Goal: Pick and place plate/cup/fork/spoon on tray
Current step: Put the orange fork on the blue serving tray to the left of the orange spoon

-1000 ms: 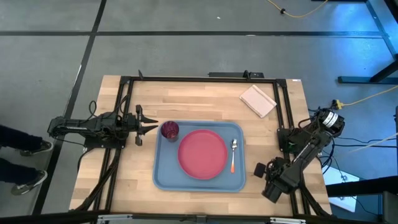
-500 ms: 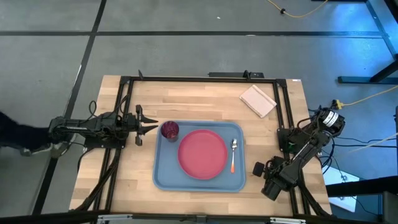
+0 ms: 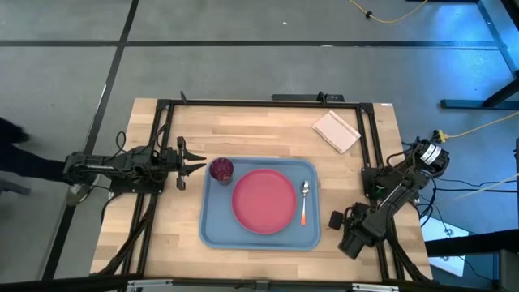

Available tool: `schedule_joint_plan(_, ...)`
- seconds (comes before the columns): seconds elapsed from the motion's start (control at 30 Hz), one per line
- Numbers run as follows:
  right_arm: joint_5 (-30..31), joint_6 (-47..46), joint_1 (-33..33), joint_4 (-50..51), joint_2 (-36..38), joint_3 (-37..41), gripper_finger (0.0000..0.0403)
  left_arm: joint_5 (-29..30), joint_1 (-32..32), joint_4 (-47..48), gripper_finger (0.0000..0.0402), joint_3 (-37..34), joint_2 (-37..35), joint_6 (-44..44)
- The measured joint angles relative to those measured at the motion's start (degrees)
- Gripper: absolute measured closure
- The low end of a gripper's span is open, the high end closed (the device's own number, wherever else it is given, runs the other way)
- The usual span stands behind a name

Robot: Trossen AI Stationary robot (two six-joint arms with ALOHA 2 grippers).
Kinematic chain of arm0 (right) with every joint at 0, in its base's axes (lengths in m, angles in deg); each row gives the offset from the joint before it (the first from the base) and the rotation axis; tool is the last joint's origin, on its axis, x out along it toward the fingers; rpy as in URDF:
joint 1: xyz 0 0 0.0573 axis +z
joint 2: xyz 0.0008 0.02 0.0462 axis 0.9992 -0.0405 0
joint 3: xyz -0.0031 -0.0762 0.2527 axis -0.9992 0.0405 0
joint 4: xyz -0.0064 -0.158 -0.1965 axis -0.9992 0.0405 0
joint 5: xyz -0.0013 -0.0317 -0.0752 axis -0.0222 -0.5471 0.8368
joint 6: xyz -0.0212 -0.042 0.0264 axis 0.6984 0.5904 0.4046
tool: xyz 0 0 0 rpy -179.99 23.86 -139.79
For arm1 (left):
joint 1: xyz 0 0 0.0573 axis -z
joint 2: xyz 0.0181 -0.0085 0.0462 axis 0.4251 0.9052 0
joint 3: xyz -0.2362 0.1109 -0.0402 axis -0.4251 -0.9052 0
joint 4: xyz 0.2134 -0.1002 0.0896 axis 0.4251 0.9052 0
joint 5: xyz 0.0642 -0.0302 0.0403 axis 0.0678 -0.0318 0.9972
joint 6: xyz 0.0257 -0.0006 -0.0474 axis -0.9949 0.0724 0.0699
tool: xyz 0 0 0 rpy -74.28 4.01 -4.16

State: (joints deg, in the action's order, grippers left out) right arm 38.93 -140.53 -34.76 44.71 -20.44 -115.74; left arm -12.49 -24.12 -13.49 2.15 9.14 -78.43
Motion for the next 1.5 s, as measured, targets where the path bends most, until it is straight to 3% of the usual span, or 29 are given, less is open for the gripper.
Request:
schedule_joint_plan(0.33,6.7,2.4,-3.4,10.1,3.1,-2.5,0.0391,0.0,0.0,0.0,0.0319,0.0,0.0,0.0)
schedule_joint_plan(0.57,18.6,7.6,-6.4,19.1,3.1,-9.9,0.0391,-0.1,0.0,0.0,0.0319,0.0,0.0,0.0)
schedule_joint_plan(0.73,28.8,14.3,-9.6,19.9,3.1,-12.4,0.0391,-0.1,0.0,0.0,0.0319,0.0,0.0,0.0)
schedule_joint_plan(1.1,28.1,39.5,-22.6,6.6,2.9,-12.2,0.0391,-0.2,0.0,0.0,0.0319,0.0,0.0,0.0)
schedule_joint_plan(1.5,22.8,55.0,-31.2,-4.6,-1.3,-12.2,0.0391,-0.2,0.0,0.0,0.0319,0.0,0.0,0.0)
